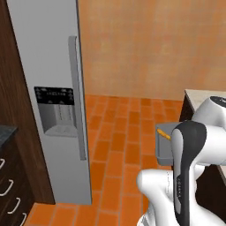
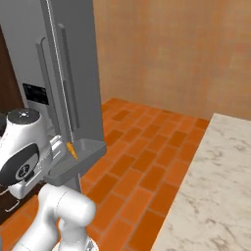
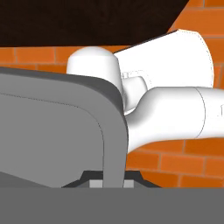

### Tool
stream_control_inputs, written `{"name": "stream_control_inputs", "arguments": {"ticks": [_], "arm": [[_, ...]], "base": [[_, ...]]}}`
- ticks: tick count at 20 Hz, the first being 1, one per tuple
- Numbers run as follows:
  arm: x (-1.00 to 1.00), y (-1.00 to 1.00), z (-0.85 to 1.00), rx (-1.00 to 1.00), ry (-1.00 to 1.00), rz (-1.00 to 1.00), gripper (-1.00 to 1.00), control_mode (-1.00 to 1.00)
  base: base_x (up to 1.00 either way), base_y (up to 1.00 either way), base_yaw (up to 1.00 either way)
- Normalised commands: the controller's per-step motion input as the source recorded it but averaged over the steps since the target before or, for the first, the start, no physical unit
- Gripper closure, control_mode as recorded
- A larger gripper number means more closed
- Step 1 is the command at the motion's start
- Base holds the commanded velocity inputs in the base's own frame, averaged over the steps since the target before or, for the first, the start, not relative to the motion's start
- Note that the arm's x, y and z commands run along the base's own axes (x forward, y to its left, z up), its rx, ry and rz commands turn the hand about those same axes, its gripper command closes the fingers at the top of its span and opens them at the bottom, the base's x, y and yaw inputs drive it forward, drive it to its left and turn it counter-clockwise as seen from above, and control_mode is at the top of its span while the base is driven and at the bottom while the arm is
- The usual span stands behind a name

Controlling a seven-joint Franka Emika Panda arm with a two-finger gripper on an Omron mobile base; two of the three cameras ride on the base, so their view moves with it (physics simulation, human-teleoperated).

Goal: Take the meat container that has the shrimp and place it on the second highest rack of the freezer. Then take the vegetable container that has the sweet potato and garlic and place it on the highest rack of the freezer.

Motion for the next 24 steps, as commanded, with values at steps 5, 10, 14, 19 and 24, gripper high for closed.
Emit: {"name": "stream_control_inputs", "arguments": {"ticks": [5,10,14,19,24], "arm": [[0.00,0.00,0.00,0.00,0.00,0.00,1.00,1.00],[0.00,0.00,0.00,0.00,0.00,0.00,1.00,1.00],[0.00,0.00,0.00,0.00,0.00,0.00,1.00,1.00],[0.00,0.00,0.00,0.00,0.00,0.00,1.00,1.00],[0.00,0.00,0.00,0.00,0.00,0.00,1.00,1.00]], "base": [[1.00,-0.26,-0.10],[1.00,-0.02,-0.23],[1.00,0.00,-0.10],[1.00,0.00,0.08],[1.00,0.00,0.30]]}}
